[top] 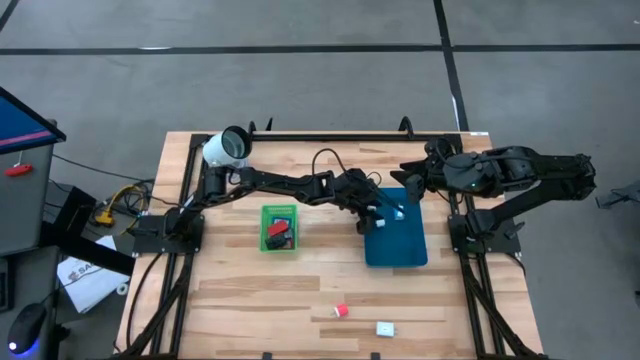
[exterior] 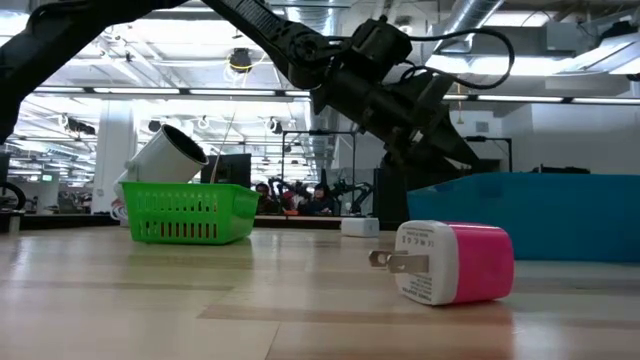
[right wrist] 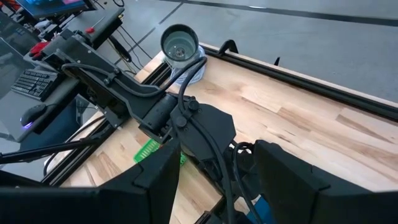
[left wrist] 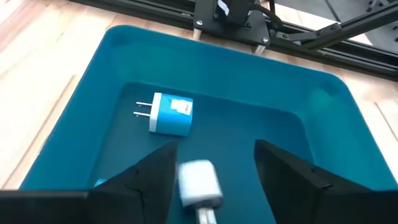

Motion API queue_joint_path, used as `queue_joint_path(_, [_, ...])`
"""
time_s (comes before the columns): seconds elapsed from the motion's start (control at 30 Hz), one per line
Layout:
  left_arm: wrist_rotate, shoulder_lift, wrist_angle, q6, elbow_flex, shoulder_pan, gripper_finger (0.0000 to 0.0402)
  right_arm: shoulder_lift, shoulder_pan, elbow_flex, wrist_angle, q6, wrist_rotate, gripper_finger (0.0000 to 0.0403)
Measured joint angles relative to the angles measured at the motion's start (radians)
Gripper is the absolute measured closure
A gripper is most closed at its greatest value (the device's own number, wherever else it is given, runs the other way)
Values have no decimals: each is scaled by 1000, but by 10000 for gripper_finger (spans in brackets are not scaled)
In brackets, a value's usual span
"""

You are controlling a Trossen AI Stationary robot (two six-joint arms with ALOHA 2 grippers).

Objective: Pick & Place Office items
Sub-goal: Put the pink charger adapter into the blue bin

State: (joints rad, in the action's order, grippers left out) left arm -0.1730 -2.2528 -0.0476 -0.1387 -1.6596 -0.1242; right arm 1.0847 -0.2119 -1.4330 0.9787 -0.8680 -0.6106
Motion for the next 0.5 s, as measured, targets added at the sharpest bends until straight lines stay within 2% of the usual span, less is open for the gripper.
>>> queue_joint_path(0.13, [-1,14,12,0,0,5,188,0,0,0,0,0,0,204])
queue_joint_path(0.23, [-52,52,61,7,2,11,192,0,0,0,0,1,0,204])
queue_joint_path(0.37, [-117,130,196,58,2,39,201,0,0,0,0,0,0,204])
queue_joint_path(0.5, [-122,239,367,141,13,98,208,0,-4,0,1,-4,0,204])
